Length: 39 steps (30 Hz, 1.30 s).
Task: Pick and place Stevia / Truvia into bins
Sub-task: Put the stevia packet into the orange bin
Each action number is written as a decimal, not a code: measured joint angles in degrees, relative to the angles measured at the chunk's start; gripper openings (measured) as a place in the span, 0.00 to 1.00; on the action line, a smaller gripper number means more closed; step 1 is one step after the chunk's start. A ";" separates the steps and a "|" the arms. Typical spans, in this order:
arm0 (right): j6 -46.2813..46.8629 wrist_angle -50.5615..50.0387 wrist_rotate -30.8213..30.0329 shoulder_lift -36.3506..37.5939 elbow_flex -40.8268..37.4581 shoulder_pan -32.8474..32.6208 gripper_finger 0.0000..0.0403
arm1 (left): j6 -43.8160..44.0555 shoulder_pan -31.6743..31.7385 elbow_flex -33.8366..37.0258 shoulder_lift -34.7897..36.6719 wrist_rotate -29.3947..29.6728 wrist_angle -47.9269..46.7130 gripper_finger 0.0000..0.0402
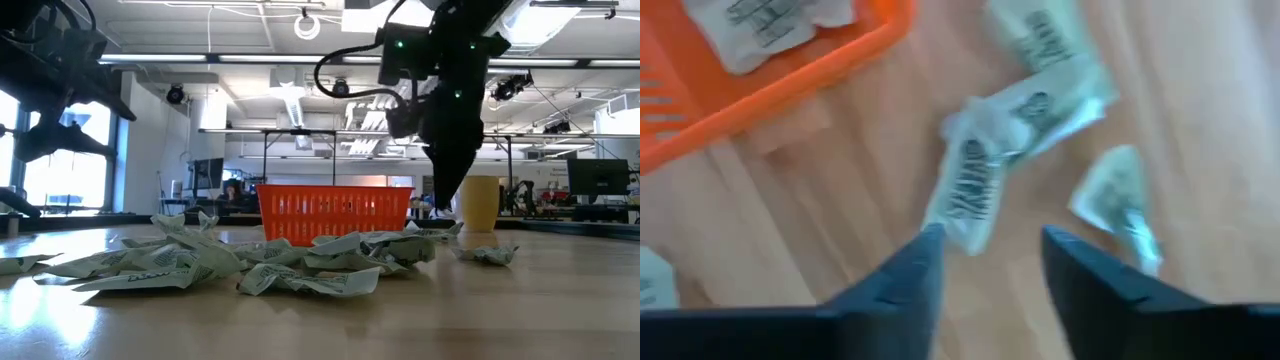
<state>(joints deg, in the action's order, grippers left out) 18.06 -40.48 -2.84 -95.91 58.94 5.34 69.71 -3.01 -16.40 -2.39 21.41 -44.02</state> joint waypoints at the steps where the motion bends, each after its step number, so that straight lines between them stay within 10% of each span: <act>1: -0.01 1.03 1.16 -0.20 -0.67 0.00 0.48 | 0.00 0.00 0.00 0.00 0.00 -0.02 0.79; 6: 1.73 4.91 -0.49 -1.42 -4.34 -0.50 0.68 | 0.00 0.00 0.00 0.00 0.00 -0.70 0.79; 11: 2.93 10.47 -3.13 -1.60 -6.74 0.39 0.67 | 0.00 0.00 0.00 0.00 0.00 -1.15 0.79; 26: 0.98 11.56 4.90 -1.62 -7.39 6.58 0.04 | 0.00 0.00 0.00 0.00 0.00 -1.14 0.79; 39: 3.64 4.13 12.22 5.52 4.09 8.16 0.01 | 0.48 0.01 0.00 0.00 0.32 -1.14 0.79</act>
<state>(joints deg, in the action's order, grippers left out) 21.71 -36.35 9.38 -90.39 63.04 13.51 70.19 -3.00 -16.40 -2.39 21.73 -45.17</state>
